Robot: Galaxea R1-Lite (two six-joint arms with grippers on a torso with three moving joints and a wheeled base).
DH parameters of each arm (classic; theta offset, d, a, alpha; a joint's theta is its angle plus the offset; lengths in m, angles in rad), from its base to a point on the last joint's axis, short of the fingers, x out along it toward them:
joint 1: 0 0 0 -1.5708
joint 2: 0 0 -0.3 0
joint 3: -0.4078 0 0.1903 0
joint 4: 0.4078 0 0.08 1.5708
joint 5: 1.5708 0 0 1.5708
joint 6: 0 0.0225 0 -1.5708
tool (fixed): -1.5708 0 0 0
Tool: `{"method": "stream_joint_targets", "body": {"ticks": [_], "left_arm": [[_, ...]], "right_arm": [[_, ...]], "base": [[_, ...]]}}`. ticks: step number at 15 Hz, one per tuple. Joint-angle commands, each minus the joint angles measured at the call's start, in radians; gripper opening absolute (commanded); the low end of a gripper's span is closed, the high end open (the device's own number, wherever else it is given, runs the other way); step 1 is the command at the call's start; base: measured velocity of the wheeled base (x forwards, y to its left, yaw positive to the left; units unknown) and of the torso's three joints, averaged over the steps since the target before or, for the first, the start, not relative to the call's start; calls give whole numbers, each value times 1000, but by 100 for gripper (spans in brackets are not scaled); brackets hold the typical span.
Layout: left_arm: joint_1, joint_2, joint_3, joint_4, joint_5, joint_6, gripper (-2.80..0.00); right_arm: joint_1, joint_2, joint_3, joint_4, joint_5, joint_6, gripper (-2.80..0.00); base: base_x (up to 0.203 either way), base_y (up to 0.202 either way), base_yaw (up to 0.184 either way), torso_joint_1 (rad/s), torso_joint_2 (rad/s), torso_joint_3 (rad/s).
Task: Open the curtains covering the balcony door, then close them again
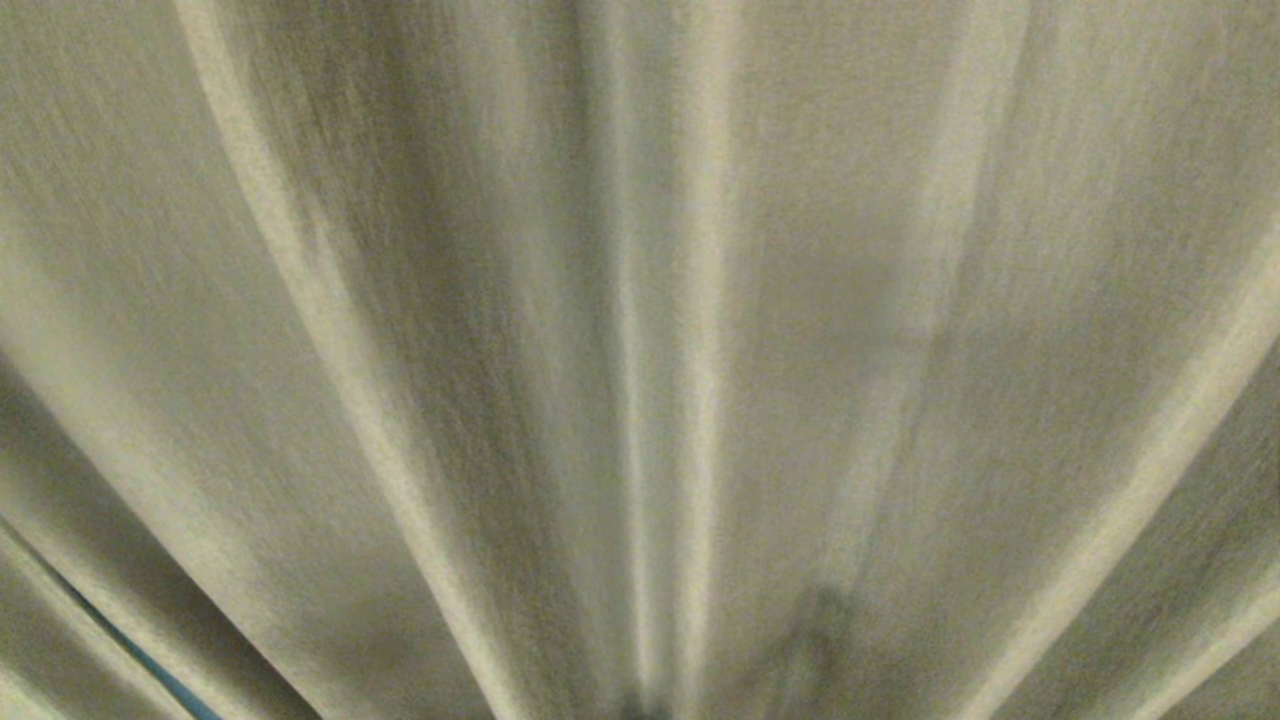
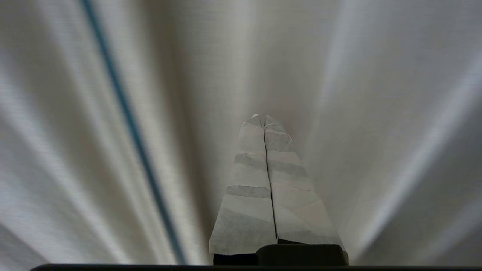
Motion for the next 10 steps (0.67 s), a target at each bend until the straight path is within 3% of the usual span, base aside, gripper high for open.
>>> {"method": "stream_joint_targets", "body": {"ticks": [1, 10], "left_arm": [[0, 0, 0, -1, 0, -1, -280], [0, 0, 0, -2, 0, -2, -280]], "right_arm": [[0, 0, 0, 1, 0, -1, -280], [0, 0, 0, 1, 0, -1, -280]], "base": [[0, 190, 0, 5, 2, 2], [0, 188, 1, 3, 3, 4]]}}
